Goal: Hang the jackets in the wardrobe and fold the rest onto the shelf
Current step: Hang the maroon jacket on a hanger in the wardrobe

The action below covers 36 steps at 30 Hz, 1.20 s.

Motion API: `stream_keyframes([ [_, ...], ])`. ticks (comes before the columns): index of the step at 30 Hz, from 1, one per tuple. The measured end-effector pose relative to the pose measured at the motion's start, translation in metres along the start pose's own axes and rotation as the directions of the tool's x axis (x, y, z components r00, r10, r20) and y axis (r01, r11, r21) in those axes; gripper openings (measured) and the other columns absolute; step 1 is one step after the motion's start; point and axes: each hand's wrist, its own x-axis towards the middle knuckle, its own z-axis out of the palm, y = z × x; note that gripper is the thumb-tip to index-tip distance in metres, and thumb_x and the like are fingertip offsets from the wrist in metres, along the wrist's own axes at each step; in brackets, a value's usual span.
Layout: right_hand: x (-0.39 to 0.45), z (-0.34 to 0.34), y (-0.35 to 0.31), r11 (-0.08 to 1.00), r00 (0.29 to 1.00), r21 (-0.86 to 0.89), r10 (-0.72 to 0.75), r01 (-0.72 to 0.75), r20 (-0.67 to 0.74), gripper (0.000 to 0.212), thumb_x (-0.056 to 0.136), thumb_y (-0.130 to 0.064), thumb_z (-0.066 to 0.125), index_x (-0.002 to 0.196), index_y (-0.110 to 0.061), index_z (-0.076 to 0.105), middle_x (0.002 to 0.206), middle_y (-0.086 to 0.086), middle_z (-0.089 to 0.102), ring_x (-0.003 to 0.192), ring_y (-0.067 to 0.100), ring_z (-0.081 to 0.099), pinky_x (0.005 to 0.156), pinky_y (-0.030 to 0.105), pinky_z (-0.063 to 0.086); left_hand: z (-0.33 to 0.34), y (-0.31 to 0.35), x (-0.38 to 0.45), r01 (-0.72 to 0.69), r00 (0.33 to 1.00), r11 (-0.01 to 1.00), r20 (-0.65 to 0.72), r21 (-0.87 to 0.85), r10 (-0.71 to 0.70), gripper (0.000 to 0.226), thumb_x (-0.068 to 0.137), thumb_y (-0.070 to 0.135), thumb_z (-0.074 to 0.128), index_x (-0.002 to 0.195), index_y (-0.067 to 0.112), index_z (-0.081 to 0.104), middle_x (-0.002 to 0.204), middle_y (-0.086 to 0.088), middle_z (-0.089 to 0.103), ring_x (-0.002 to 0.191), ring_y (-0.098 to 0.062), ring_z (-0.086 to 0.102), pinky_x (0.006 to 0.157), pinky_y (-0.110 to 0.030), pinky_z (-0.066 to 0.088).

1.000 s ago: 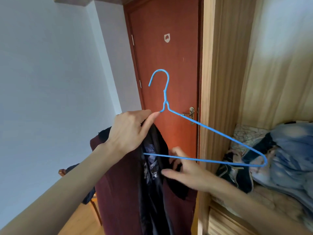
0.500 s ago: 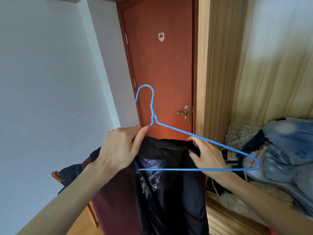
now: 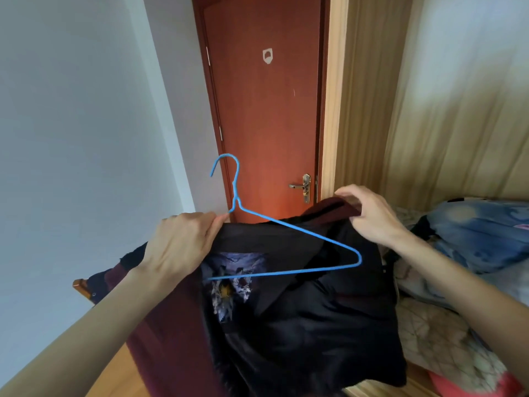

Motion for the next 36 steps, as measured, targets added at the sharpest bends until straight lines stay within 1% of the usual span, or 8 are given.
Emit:
stream_keyframes([
  [7, -0.003, -0.035, -0.024, 0.949, 0.994, -0.301, -0.105, 0.095, -0.017, 0.067, 0.078, 0.007, 0.052, 0.129, -0.036, 0.059, 0.138, -0.015, 0.058, 0.121, 0.02, 0.055, 0.084, 0.04, 0.046, -0.002, 0.004, -0.001, 0.074, 0.996, 0.972, -0.055, 0.221, -0.063, 0.046, 0.095, 0.027, 0.069, 0.061, 0.008, 0.045, 0.05, -0.01, 0.043, 0.03, -0.037, 0.045, 0.045, -0.023, 0.019],
  [16, -0.03, -0.03, -0.083, 0.967, 0.963, -0.118, -0.241, 0.227, -0.123, 0.059, 0.083, 0.009, 0.047, 0.129, -0.018, 0.073, 0.126, -0.011, 0.065, 0.115, 0.019, 0.052, 0.101, 0.036, 0.047, -0.022, 0.048, 0.017, 0.181, 0.959, 0.981, -0.232, 0.073, -0.16, 0.048, 0.104, 0.036, 0.051, 0.065, 0.014, 0.033, 0.05, -0.005, 0.035, 0.042, -0.023, 0.014, 0.05, -0.021, 0.013],
  [21, -0.047, -0.029, -0.084, 0.916, 0.921, 0.124, -0.363, 0.38, -0.145, 0.038, 0.098, -0.042, 0.064, 0.135, -0.032, 0.065, 0.124, -0.019, 0.06, 0.1, 0.013, 0.064, 0.078, 0.013, 0.043, -0.029, 0.052, 0.014, 0.257, 0.917, 0.964, -0.298, -0.066, -0.264, 0.054, 0.109, 0.044, 0.037, 0.065, 0.014, 0.032, 0.049, -0.004, 0.033, 0.047, -0.033, 0.019, 0.05, -0.026, 0.014],
  [24, -0.033, -0.046, -0.066, 0.891, 0.848, -0.056, -0.446, 0.45, -0.288, 0.036, 0.105, -0.046, 0.052, 0.135, -0.031, 0.063, 0.121, -0.018, 0.064, 0.107, 0.013, 0.057, 0.092, 0.024, 0.04, -0.034, 0.053, 0.009, 0.185, 0.918, 0.98, -0.344, -0.077, -0.2, 0.051, 0.111, 0.037, 0.045, 0.067, 0.016, 0.03, 0.053, 0.001, 0.028, 0.048, -0.03, 0.018, 0.05, -0.023, 0.011],
  [26, -0.023, -0.055, -0.053, 0.868, 0.852, -0.192, -0.49, 0.458, -0.184, 0.042, 0.107, -0.048, 0.043, 0.139, -0.027, 0.059, 0.122, -0.014, 0.06, 0.113, 0.016, 0.054, 0.098, 0.033, 0.041, -0.036, 0.056, 0.009, 0.149, 0.921, 0.987, -0.355, -0.067, -0.164, 0.048, 0.11, 0.036, 0.045, 0.069, 0.017, 0.029, 0.055, 0.002, 0.028, 0.048, -0.027, 0.018, 0.05, -0.022, 0.01],
  [29, -0.02, -0.06, -0.048, 0.866, 0.879, -0.152, -0.466, 0.477, 0.104, 0.044, 0.107, -0.061, 0.026, 0.124, -0.03, 0.053, 0.097, -0.02, 0.058, 0.091, 0.007, 0.062, 0.079, 0.024, 0.041, -0.034, 0.058, 0.013, 0.143, 0.927, 0.988, -0.343, -0.06, -0.155, 0.048, 0.11, 0.04, 0.044, 0.069, 0.018, 0.03, 0.055, 0.003, 0.029, 0.045, -0.03, 0.023, 0.049, -0.023, 0.012],
  [32, -0.024, -0.059, -0.052, 0.844, 0.86, -0.169, -0.494, 0.509, 0.126, 0.043, 0.104, -0.069, 0.028, 0.116, -0.035, 0.051, 0.08, -0.019, 0.057, 0.07, 0.002, 0.058, 0.066, 0.014, 0.037, -0.03, 0.058, 0.016, 0.126, 0.94, 0.99, -0.312, -0.066, -0.14, 0.049, 0.109, 0.045, 0.039, 0.069, 0.017, 0.035, 0.055, 0.002, 0.034, 0.044, -0.036, 0.035, 0.048, -0.025, 0.019],
  [36, -0.031, -0.062, -0.065, 0.828, 0.855, -0.215, -0.503, 0.518, 0.123, 0.052, 0.099, -0.078, 0.029, 0.113, -0.034, 0.052, 0.074, -0.007, 0.058, 0.064, 0.014, 0.056, 0.062, 0.022, 0.044, -0.031, 0.057, 0.023, 0.078, 0.954, 0.994, -0.285, -0.072, -0.095, 0.054, 0.112, 0.048, 0.032, 0.071, 0.015, 0.042, 0.057, 0.002, 0.041, 0.046, -0.034, 0.04, 0.047, -0.027, 0.022],
])
